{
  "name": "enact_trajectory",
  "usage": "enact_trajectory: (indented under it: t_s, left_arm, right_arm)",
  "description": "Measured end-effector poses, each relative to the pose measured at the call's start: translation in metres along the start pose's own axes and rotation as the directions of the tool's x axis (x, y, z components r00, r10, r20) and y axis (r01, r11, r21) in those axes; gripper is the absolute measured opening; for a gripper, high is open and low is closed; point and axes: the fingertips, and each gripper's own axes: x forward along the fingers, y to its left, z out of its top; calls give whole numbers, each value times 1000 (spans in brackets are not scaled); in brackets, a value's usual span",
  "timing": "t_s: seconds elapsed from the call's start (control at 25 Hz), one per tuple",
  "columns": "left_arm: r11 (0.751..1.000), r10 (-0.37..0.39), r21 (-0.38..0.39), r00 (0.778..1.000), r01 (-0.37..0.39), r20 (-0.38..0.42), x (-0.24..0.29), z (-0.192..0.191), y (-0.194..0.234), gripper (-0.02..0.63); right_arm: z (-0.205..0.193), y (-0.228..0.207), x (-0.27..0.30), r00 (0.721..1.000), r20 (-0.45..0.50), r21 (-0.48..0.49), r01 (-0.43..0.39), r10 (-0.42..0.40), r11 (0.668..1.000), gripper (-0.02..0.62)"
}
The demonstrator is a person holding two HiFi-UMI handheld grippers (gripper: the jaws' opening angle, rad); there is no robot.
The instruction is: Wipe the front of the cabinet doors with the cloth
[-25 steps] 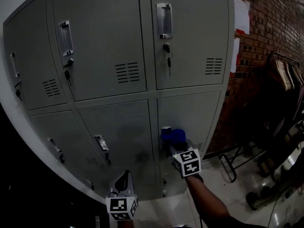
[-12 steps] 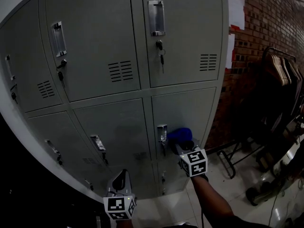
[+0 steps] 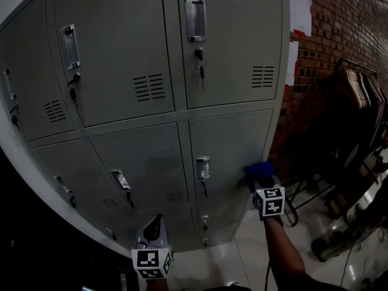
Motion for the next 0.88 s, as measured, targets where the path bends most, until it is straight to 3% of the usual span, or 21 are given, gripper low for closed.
enact_trajectory:
  t_s: [0.36, 0.88]
  left_arm:
    - [1000, 1, 6, 1000, -1, -9, 1, -3, -3, 14]
    - [1000, 20, -6, 1000, -20, -17, -2, -8, 6, 14]
  right_arm:
    - [-7, 10, 22, 999, -35, -7, -9, 9, 1000, 110]
    - [7, 110, 24, 986, 14, 15, -166, 166, 986, 110]
